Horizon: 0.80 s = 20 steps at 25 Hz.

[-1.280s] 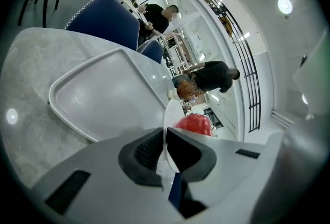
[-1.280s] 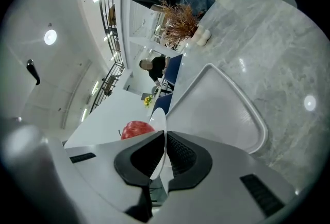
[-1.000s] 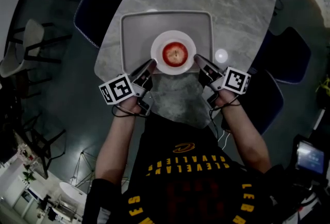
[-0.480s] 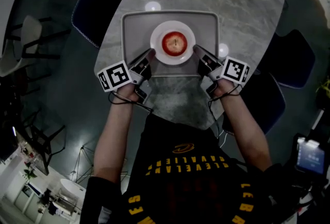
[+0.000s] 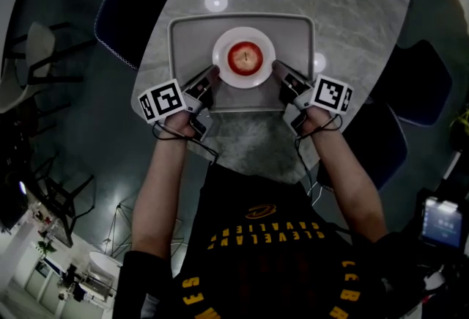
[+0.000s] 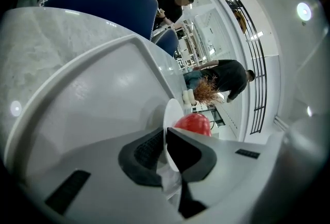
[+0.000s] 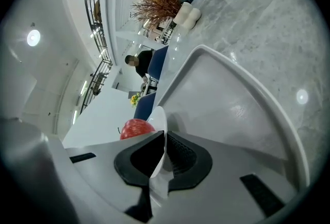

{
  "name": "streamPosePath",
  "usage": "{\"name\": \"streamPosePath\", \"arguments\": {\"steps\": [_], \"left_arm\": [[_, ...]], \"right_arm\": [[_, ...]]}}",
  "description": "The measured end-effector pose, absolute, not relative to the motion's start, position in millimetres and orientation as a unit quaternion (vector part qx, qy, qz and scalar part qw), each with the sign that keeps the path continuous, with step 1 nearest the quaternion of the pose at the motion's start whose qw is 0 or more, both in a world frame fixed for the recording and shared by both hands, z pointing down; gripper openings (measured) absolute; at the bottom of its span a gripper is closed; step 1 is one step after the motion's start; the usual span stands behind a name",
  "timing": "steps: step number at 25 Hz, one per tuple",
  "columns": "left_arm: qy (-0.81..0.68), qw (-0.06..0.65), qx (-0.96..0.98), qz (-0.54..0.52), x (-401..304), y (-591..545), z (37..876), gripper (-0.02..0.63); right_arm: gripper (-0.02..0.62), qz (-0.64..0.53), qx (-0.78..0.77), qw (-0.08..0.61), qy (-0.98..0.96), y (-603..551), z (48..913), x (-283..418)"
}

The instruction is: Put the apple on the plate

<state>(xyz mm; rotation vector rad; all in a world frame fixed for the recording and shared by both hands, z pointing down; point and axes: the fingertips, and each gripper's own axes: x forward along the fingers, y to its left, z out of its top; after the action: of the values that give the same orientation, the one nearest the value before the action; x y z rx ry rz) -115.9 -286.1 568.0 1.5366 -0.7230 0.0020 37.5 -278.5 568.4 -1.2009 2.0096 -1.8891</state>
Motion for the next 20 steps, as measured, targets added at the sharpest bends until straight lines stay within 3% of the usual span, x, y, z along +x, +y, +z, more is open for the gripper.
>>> {"name": "streamPosePath", "arguments": {"steps": [20], "left_arm": [[-0.345, 0.659, 0.666, 0.059, -123, -311, 605, 0.026]], "right_arm": [[0.026, -0.631, -0.410, 0.010, 0.659, -303, 604, 29]]}}
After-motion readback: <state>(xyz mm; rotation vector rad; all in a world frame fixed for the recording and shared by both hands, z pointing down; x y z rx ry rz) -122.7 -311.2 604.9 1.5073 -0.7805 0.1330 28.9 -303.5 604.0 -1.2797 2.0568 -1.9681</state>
